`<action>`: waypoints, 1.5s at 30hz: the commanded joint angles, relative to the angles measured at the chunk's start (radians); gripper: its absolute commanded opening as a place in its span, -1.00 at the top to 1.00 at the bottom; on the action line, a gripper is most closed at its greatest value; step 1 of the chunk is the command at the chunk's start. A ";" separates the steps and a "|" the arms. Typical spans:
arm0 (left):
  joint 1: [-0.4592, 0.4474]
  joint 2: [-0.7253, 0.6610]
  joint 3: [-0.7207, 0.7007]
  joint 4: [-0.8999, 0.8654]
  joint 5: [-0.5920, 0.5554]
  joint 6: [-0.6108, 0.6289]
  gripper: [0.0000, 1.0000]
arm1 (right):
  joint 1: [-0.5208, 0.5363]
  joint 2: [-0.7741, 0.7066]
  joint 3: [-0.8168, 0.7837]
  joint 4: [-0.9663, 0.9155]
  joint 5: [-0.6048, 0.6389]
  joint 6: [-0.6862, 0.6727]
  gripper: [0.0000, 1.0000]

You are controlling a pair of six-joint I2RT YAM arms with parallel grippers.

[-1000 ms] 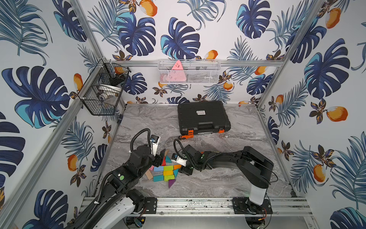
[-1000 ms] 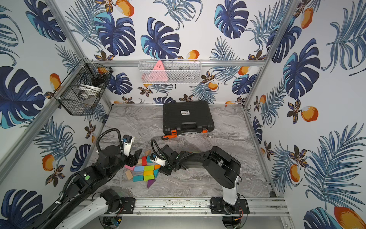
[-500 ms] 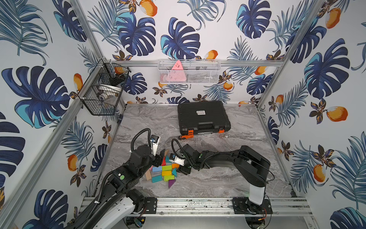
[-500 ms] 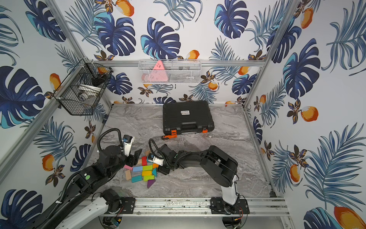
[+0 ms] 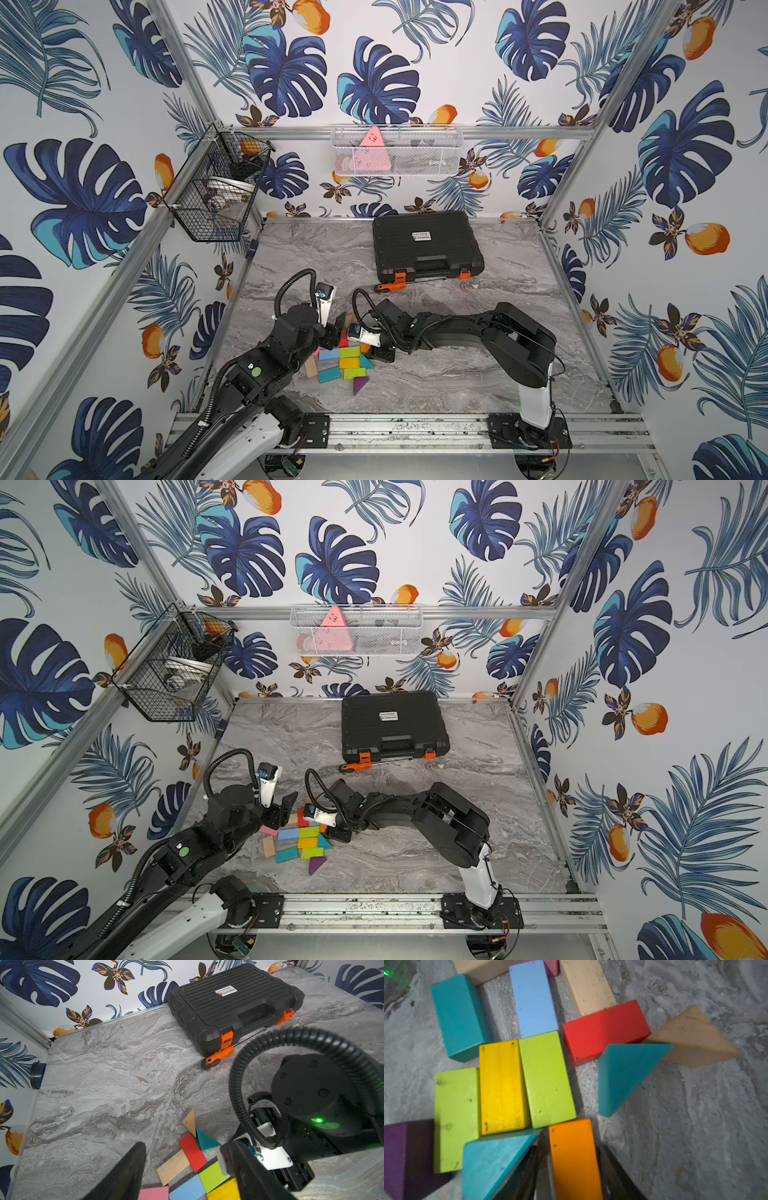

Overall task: Assemble a piece of candy with building blocks
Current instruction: Pick up the building block from the center of the board, then place the building block at the center of the board.

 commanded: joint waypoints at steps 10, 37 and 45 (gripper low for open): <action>0.001 -0.005 0.004 0.010 -0.016 -0.018 -0.40 | -0.002 -0.064 -0.046 -0.224 0.071 -0.052 0.47; 0.001 -0.042 0.000 0.004 0.051 -0.028 -0.41 | -0.252 -0.640 -0.295 -0.523 0.074 -0.287 0.47; 0.000 -0.045 -0.001 0.006 0.080 -0.025 -0.41 | -0.359 -0.556 -0.288 -0.473 0.009 -0.354 0.51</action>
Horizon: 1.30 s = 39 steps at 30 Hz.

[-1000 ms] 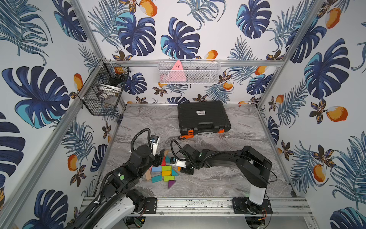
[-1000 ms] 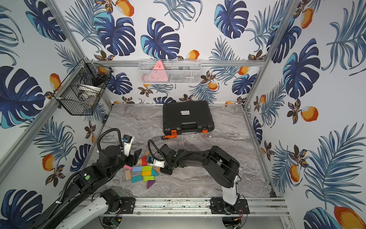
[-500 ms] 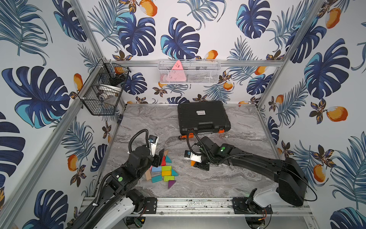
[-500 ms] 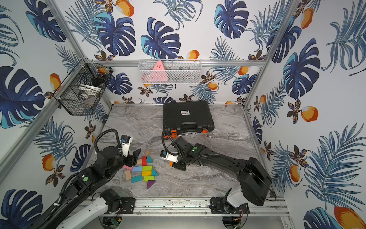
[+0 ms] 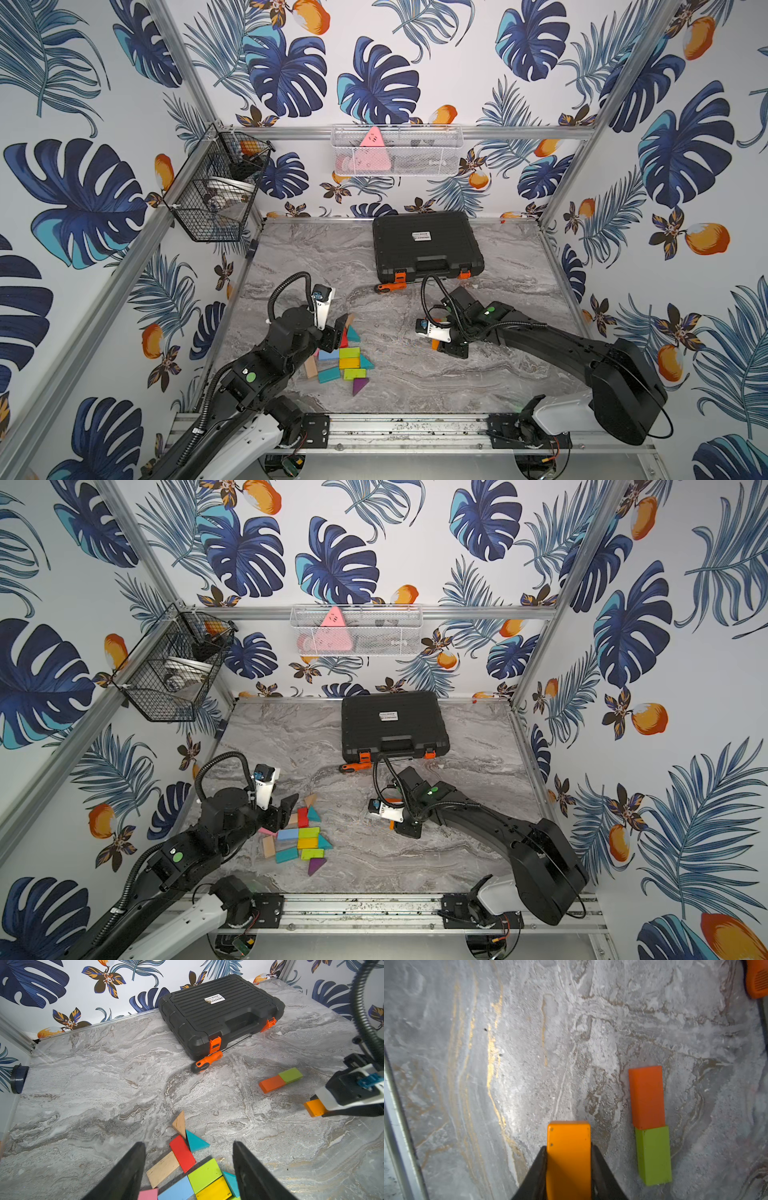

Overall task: Assemble a piece of candy with building blocks
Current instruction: Place the building block at the center of the board.

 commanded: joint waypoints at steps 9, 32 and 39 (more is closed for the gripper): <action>0.000 -0.026 -0.010 0.016 0.029 0.002 -0.43 | -0.105 0.116 0.009 0.045 -0.065 -0.132 0.48; -0.001 -0.022 -0.013 0.020 0.038 0.004 -0.44 | -0.180 0.178 -0.036 0.082 -0.046 -0.196 0.31; -0.002 -0.026 -0.016 0.022 0.043 0.004 -0.44 | -0.180 0.175 -0.036 0.076 -0.013 -0.191 0.12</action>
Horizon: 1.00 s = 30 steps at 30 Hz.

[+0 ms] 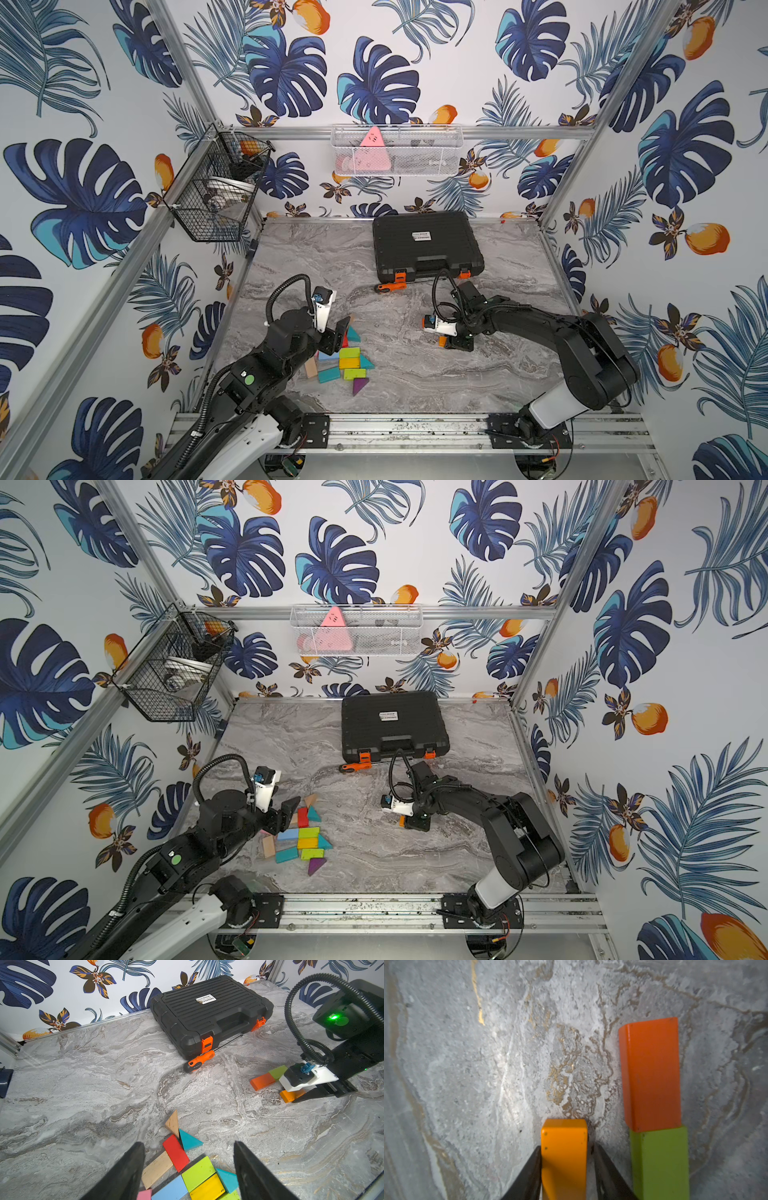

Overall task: Assemble a piece of candy with building blocks
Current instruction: Place the building block at the center of the board.

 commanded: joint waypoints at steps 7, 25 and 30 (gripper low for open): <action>0.000 0.004 -0.003 0.021 0.011 0.003 -0.45 | 0.000 -0.040 -0.005 -0.044 0.046 -0.004 0.00; -0.010 0.006 -0.003 0.020 0.004 -0.002 -0.46 | 0.020 -0.064 -0.034 -0.019 0.103 0.019 -0.01; -0.012 0.007 -0.003 0.022 0.003 -0.003 -0.46 | 0.022 -0.062 -0.028 -0.026 0.098 0.027 0.00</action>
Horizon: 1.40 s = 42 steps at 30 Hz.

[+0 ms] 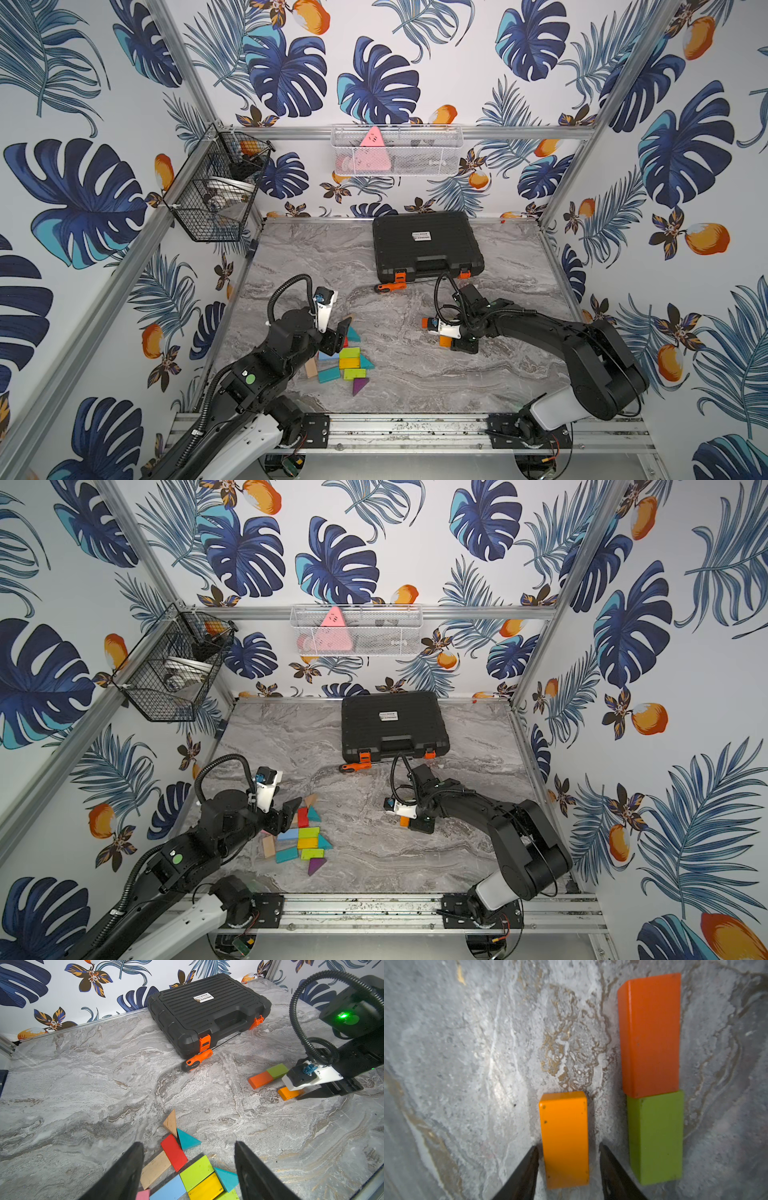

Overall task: Assemble a piece of candy with building blocks
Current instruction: Place the building block at the center of the board, then pick up the building block from the center of the board.

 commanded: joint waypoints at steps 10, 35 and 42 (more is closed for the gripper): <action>-0.002 0.059 0.016 -0.004 -0.073 -0.095 -0.60 | 0.024 -0.180 0.037 -0.025 -0.047 0.136 -0.22; -0.002 0.645 0.059 -0.042 -0.087 -0.576 -0.48 | 0.043 -0.439 -0.052 0.179 -0.112 1.081 -0.28; -0.002 0.720 -0.001 0.003 -0.058 -0.596 -0.50 | 0.043 -0.475 -0.064 0.201 -0.139 1.087 -0.29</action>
